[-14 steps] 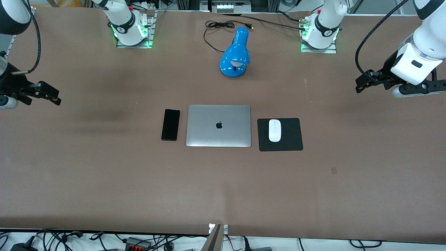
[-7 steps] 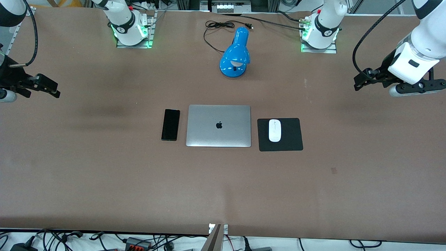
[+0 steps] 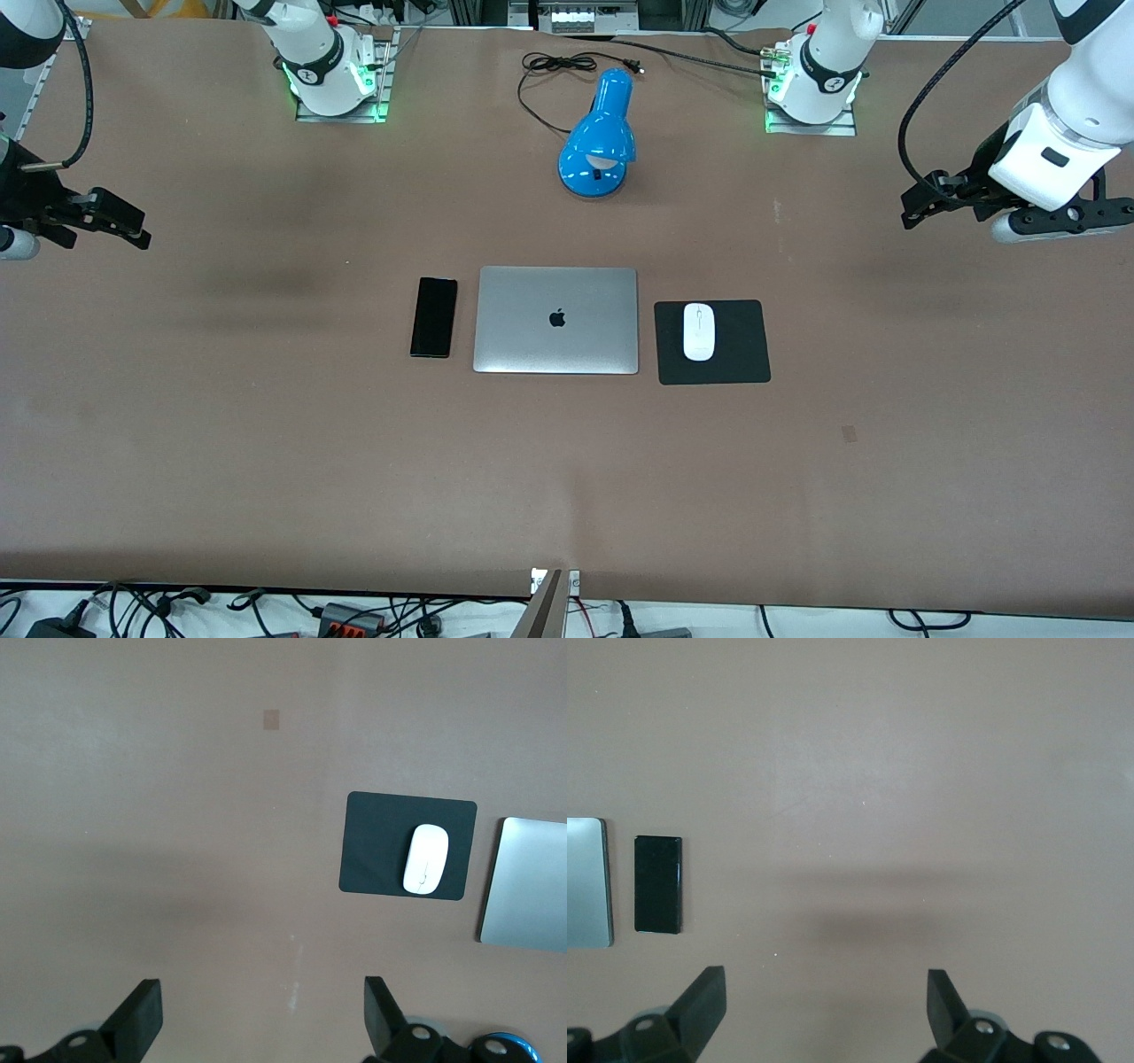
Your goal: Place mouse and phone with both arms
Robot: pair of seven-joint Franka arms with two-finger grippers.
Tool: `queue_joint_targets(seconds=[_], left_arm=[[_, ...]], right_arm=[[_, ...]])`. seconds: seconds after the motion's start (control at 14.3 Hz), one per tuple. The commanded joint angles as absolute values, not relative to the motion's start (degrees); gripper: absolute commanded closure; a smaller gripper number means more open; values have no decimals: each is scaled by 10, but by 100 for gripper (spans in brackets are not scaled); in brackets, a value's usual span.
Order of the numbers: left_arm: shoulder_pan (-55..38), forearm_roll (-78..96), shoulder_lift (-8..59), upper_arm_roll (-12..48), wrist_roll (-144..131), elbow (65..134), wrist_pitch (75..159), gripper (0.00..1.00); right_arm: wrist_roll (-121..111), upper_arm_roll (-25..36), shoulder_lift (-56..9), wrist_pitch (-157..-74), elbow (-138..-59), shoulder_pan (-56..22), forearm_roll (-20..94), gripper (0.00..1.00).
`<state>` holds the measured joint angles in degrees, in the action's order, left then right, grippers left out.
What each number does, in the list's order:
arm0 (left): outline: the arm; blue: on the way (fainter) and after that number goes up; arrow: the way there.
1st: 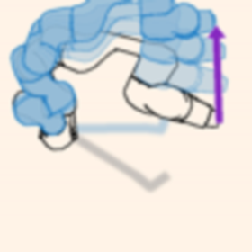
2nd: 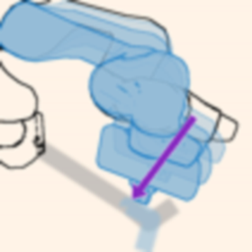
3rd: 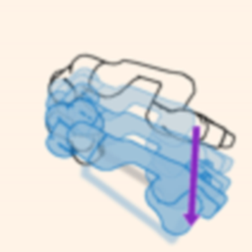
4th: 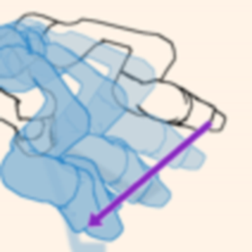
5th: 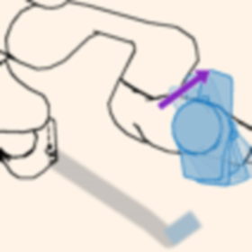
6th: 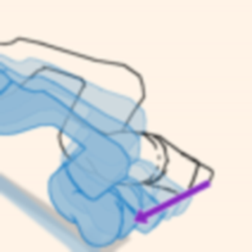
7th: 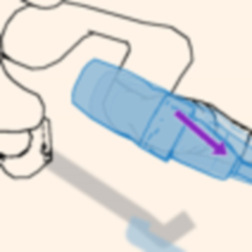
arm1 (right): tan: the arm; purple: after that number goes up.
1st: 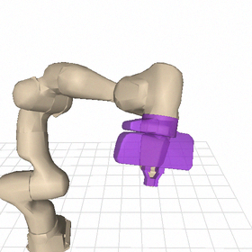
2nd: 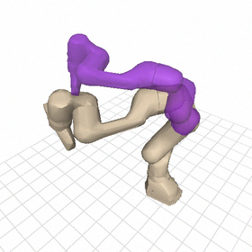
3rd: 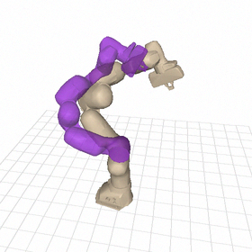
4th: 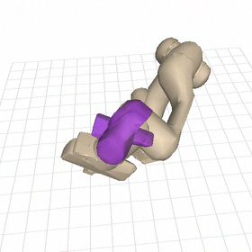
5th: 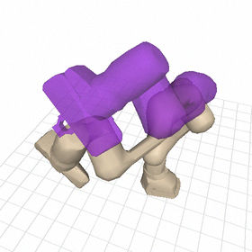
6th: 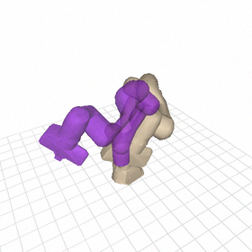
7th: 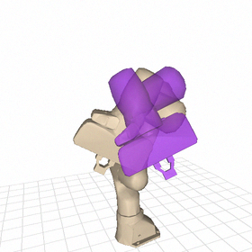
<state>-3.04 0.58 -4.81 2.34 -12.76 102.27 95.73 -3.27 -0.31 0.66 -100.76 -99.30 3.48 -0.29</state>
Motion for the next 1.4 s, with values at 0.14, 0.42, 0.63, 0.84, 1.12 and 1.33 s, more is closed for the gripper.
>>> queue_joint_targets(seconds=[0.14,0.42,0.63,0.84,1.12,1.33], left_arm=[[-30,11,-60,20,-67,1030,951,0],[-30,11,-59,17,-37,1028,934,0],[-27,11,-52,13,-36,1011,908,0],[-27,11,-40,14,-37,993,907,0],[-27,11,-40,14,-37,993,906,0],[-27,11,-40,15,-37,993,905,0]], right_arm=[[-40,-17,18,-1006,-995,47,-2,0],[-40,-16,33,-996,-1001,47,-1,0],[-41,-16,33,-994,-1001,47,-2,0],[-41,-16,33,-991,-1001,47,-2,0],[-41,-16,33,-990,-1002,46,-3,0],[-41,-17,34,-990,-1001,46,-3,0]])
